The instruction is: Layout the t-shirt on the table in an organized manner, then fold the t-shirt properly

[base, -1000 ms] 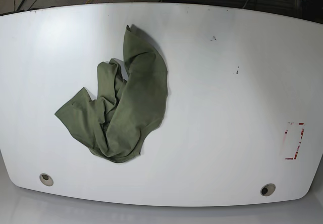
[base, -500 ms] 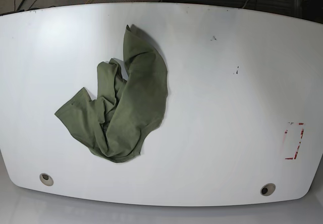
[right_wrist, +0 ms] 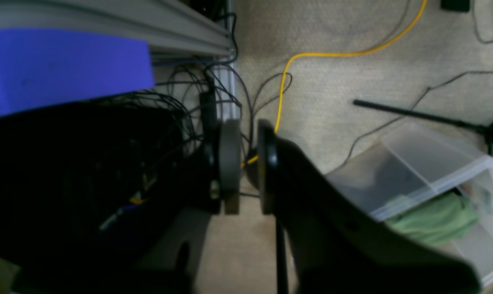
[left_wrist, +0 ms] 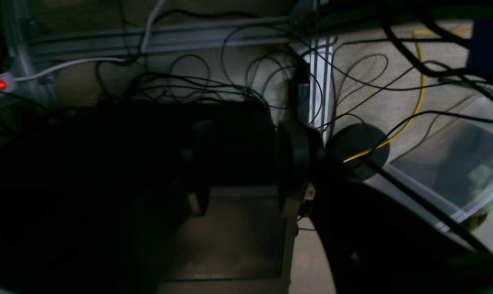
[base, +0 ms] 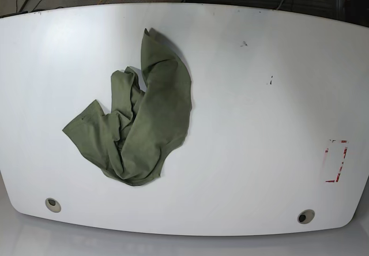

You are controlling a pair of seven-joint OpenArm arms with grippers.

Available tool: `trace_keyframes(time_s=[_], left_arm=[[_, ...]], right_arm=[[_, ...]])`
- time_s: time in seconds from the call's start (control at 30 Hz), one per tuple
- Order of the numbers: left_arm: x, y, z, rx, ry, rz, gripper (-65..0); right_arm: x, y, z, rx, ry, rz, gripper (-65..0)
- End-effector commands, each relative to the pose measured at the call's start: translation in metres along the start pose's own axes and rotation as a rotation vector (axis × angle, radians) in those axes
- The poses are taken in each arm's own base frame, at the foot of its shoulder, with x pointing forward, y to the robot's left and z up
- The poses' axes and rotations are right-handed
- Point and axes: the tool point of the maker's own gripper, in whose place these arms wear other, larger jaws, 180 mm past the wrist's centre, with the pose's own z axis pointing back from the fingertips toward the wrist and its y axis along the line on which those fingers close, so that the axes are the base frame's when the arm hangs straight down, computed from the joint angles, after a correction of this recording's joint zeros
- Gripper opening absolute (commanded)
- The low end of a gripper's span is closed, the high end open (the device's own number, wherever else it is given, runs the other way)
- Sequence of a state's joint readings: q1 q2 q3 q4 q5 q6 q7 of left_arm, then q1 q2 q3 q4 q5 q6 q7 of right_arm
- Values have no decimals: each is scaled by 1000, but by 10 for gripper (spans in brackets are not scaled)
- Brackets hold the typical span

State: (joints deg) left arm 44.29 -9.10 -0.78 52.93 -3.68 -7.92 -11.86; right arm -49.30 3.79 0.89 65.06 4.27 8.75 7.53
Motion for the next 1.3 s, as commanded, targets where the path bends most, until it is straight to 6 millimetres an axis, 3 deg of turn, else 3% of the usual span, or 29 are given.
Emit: trace_keyframes(time_s=[0.0,0.37,0.8,1.1,1.13,1.27], left_arm=[[-4,7,20,16,-23,-1,-410],[10,18,73,51,-96,-22,-410],[36,3,134,20,-169,-69,-410],[83,9,168,47,-278,-113,-410],[98,9,172,50,-318,-124,-410],[127,7,179,53,-392,-144,-410]], right_arm=[[1,2,19,6,-30,2,-583],[21,-4,59,-18,-101,12,-583],[74,-9,106,-46,-240,51,-583],[123,3,128,-26,-366,80,-583],[129,5,131,-23,-378,84,-583],[141,8,129,-18,-373,93,-583]])
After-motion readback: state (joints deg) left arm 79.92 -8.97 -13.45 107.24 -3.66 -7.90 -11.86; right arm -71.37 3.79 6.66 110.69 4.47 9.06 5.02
